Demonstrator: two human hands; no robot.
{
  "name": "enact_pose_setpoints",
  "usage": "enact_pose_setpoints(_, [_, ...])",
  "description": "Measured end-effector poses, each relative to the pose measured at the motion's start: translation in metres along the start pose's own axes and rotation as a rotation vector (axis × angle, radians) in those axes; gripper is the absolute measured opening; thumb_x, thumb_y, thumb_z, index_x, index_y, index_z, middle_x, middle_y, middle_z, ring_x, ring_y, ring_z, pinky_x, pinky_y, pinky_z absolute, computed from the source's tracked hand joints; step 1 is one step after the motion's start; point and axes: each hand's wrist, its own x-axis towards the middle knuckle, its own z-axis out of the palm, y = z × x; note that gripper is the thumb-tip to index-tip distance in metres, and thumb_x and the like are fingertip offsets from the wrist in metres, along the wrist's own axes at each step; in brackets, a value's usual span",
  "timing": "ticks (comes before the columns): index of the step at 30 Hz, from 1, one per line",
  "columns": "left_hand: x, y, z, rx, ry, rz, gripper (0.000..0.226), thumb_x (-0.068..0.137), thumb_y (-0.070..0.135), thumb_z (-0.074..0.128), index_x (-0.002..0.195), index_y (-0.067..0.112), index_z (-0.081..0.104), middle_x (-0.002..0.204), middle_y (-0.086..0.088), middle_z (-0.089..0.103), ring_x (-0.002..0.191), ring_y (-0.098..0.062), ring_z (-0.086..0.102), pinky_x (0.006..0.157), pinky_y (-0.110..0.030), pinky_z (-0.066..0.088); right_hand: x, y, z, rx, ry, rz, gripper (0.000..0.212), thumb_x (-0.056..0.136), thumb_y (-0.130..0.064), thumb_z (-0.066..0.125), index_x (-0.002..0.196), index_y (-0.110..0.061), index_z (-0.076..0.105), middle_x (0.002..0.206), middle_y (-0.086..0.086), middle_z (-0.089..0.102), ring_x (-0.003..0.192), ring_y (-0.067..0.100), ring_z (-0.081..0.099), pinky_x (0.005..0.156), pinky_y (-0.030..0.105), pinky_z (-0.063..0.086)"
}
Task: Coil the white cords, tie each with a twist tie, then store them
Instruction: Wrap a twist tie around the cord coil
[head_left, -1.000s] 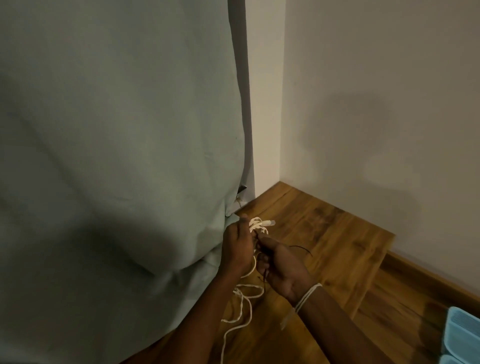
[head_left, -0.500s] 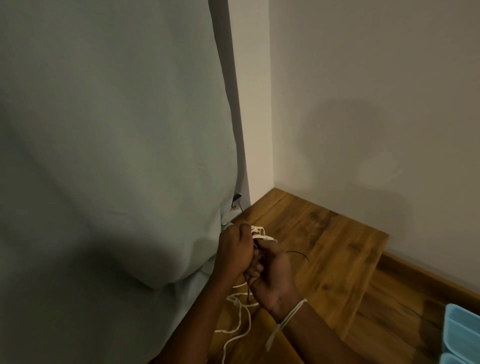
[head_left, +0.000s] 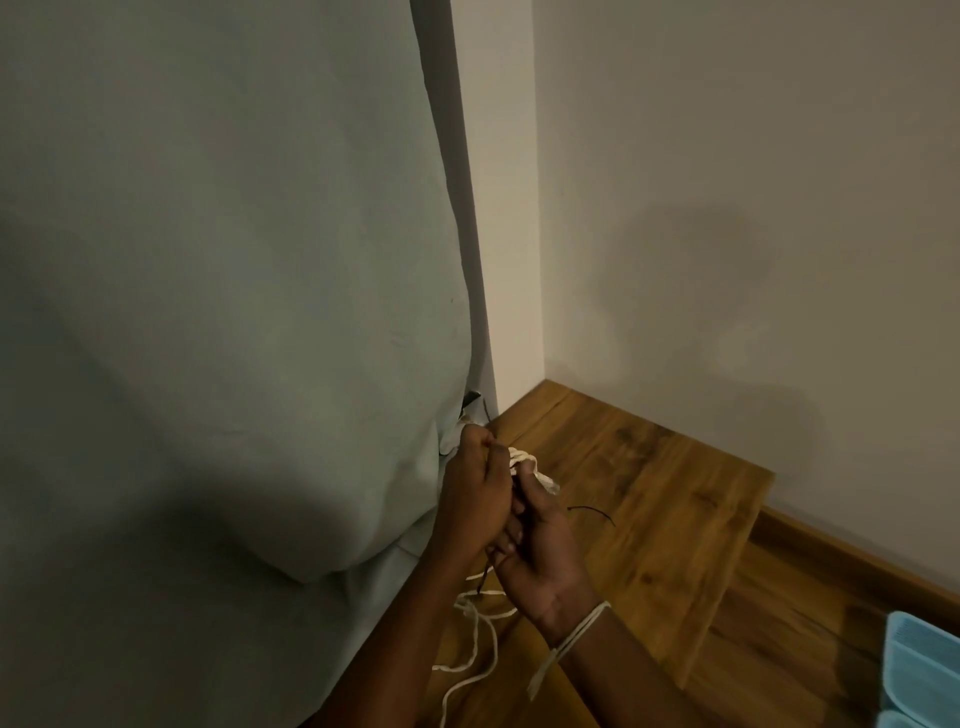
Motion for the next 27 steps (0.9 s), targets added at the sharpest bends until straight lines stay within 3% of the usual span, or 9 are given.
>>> enact_pose_setpoints(5, [0.0,-0.012,0.005,0.029,0.099,0.068,0.009,0.102,0.025,0.041,0.097,0.02,0.047,0.078,0.003,0.063,0.068,-0.006,0.063,0.052,-0.013,0.047,-0.003,-0.014,0.005,-0.103,-0.01,0.036,0.027,0.1,-0.026,0.055,0.081,-0.009,0.065,0.056,0.001,0.053,0.041,0.006,0.045,0.037,0.017,0.037])
enact_pose_setpoints(8, [0.0,-0.026,0.005,0.049,0.138,0.073,0.01,0.103,0.024,0.041,0.096,0.02,0.047,0.081,-0.001,0.066,0.068,-0.012,0.065,0.055,-0.026,0.055,-0.005,-0.023,0.0,-0.208,-0.031,0.11,0.017,0.102,-0.011,0.05,0.09,-0.006,0.062,0.064,0.002,0.053,0.046,0.004,0.041,0.041,0.015,0.037])
enact_pose_setpoints(11, [0.002,-0.035,0.001,0.107,0.174,0.087,0.011,0.102,0.021,0.043,0.091,0.019,0.046,0.078,-0.002,0.062,0.066,-0.011,0.061,0.052,-0.025,0.05,-0.017,-0.036,-0.006,-0.378,-0.005,0.154,0.016,0.099,-0.002,0.051,0.097,0.002,0.067,0.072,0.008,0.061,0.052,0.007,0.046,0.047,0.017,0.045])
enact_pose_setpoints(15, [0.006,-0.042,-0.004,0.214,0.189,0.141,0.007,0.101,0.022,0.045,0.095,0.019,0.048,0.08,-0.002,0.06,0.067,-0.011,0.059,0.056,-0.024,0.049,-0.034,-0.06,-0.009,-1.114,0.065,-0.184,0.026,0.098,-0.011,0.058,0.08,-0.008,0.075,0.066,0.007,0.069,0.056,0.02,0.062,0.058,0.03,0.056])
enact_pose_setpoints(17, [0.007,-0.043,-0.002,0.259,0.178,0.176,0.008,0.101,0.024,0.046,0.095,0.019,0.049,0.08,0.001,0.06,0.066,-0.01,0.059,0.056,-0.026,0.05,-0.036,-0.077,-0.001,-1.507,0.023,-0.373,0.022,0.096,-0.017,0.063,0.077,-0.017,0.074,0.065,0.0,0.07,0.057,0.014,0.066,0.051,0.021,0.054])
enact_pose_setpoints(19, [0.009,-0.043,-0.001,0.286,0.174,0.211,0.008,0.1,0.025,0.047,0.095,0.02,0.05,0.082,0.004,0.06,0.067,-0.008,0.059,0.056,-0.024,0.05,-0.036,-0.097,0.009,-1.65,-0.023,-0.509,0.018,0.092,-0.018,0.068,0.075,-0.023,0.072,0.064,-0.006,0.068,0.056,0.005,0.065,0.048,0.015,0.05])
enact_pose_setpoints(21, [0.013,-0.044,-0.001,0.282,0.158,0.238,0.006,0.1,0.025,0.048,0.097,0.021,0.053,0.086,0.005,0.062,0.072,-0.008,0.06,0.06,-0.023,0.052,-0.035,-0.117,0.018,-1.59,-0.054,-0.568,0.016,0.089,-0.017,0.072,0.074,-0.023,0.074,0.069,-0.003,0.073,0.06,0.007,0.067,0.054,0.019,0.055])
enact_pose_setpoints(25, [0.014,-0.043,0.004,0.18,0.101,0.275,0.015,0.098,0.021,0.052,0.106,0.025,0.064,0.101,0.01,0.067,0.087,-0.002,0.06,0.073,-0.012,0.048,-0.023,-0.129,0.025,-1.072,-0.09,-0.48,0.008,0.087,-0.006,0.07,0.088,-0.008,0.078,0.077,0.014,0.073,0.067,0.019,0.065,0.061,0.027,0.055])
enact_pose_setpoints(27, [0.011,-0.04,0.007,0.132,0.078,0.292,0.019,0.098,0.019,0.052,0.103,0.032,0.065,0.099,0.015,0.065,0.087,0.002,0.058,0.074,-0.01,0.046,-0.015,-0.122,0.022,-0.863,-0.062,-0.418,0.011,0.089,-0.005,0.067,0.094,-0.007,0.077,0.077,0.009,0.071,0.073,0.02,0.061,0.066,0.03,0.054])
